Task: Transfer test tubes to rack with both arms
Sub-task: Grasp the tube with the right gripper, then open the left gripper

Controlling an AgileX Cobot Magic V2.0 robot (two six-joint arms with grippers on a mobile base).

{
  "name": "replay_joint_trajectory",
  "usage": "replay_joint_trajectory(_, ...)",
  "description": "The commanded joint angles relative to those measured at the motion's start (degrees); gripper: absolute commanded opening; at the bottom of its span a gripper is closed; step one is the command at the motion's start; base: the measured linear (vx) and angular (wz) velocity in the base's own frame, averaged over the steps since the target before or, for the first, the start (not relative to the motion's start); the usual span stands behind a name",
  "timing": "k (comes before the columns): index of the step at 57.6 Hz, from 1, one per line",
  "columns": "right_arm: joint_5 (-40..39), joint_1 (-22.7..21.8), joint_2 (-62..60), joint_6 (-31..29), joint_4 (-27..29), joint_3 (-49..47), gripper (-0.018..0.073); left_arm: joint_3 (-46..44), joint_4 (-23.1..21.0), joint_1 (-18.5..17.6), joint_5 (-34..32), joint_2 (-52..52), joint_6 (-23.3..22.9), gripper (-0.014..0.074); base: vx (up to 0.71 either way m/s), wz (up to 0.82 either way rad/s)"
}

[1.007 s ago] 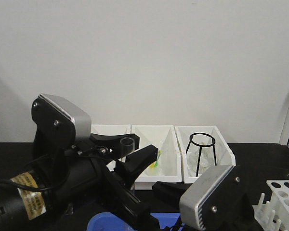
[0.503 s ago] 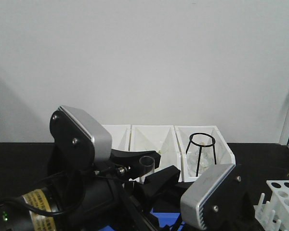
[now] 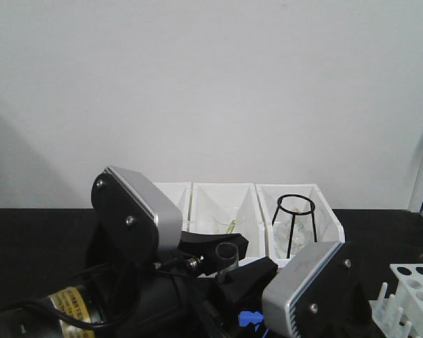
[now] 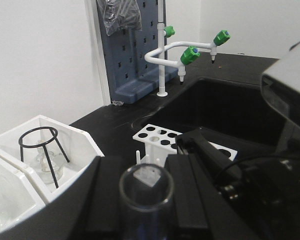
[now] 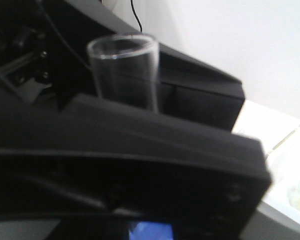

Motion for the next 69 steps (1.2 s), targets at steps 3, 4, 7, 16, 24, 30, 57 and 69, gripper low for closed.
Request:
replay_joint_trajectory(3, -5.46, -0.08, -1.04, -0.12, 0.06, -2.01, -0.0001, -1.97, -0.37, -0.48, -3.84, -1.29, -0.59, -0.002, 0.0, 0.0)
replay_joint_trajectory(4, -5.46, -0.08, -1.04, -0.12, 0.06, -2.01, -0.0015, -1.97, -0.37, -0.48, -3.84, -1.29, -0.59, -0.002, 0.0, 0.0)
replay_joint_trajectory(7, -5.46, -0.08, -1.04, -0.12, 0.06, -2.01, -0.0013, -1.97, -0.37, -0.48, -3.84, -1.29, -0.59, -0.002, 0.0, 0.0)
replay_joint_trajectory(16, -5.46, -0.08, -1.04, -0.12, 0.06, -2.01, -0.0011, -1.97, -0.37, -0.48, -3.92, -1.29, -0.53, -0.0012, 0.0, 0.0)
replay_joint_trajectory(24, -5.46, -0.08, -1.04, -0.12, 0.06, -2.01, -0.0011, -1.97, -0.37, -0.48, -4.25, -1.29, -0.44, 0.0032, 0.0, 0.0)
replay_joint_trajectory(30, -5.41, -0.08, -1.04, -0.12, 0.06, -2.01, -0.001, -1.97, -0.37, -0.3, -4.4, -1.29, -0.44, 0.0107, 0.0, 0.0)
replay_joint_trajectory(57, -5.22, -0.08, -1.04, -0.12, 0.06, -2.01, -0.0007, -2.07, -0.37, -0.3, -8.06, -1.98, 1.11, 0.0528, 0.0, 0.0)
replay_joint_trajectory(69, -4.7, -0.08, -1.04, -0.12, 0.06, -2.01, -0.0007, -3.4, -0.37, -0.3, -11.74, -4.61, 4.36, 0.0529, 0.0, 0.0)
